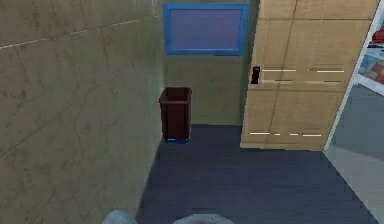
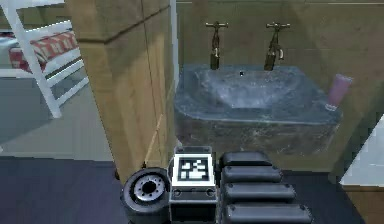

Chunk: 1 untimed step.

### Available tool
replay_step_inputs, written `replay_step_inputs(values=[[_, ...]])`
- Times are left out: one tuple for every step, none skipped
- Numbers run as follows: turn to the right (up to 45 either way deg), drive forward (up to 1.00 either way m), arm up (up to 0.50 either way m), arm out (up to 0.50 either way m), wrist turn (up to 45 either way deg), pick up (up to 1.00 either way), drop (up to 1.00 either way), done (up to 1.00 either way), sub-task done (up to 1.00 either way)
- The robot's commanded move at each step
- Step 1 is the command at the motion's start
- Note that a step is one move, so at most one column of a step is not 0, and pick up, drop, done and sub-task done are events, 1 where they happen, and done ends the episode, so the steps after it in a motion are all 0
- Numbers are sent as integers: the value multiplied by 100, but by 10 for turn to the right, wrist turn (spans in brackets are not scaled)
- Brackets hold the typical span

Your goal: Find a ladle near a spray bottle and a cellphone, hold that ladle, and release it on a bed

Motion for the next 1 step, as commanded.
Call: replay_step_inputs(values=[[0,30,0,0,0,0,0,0,0]])
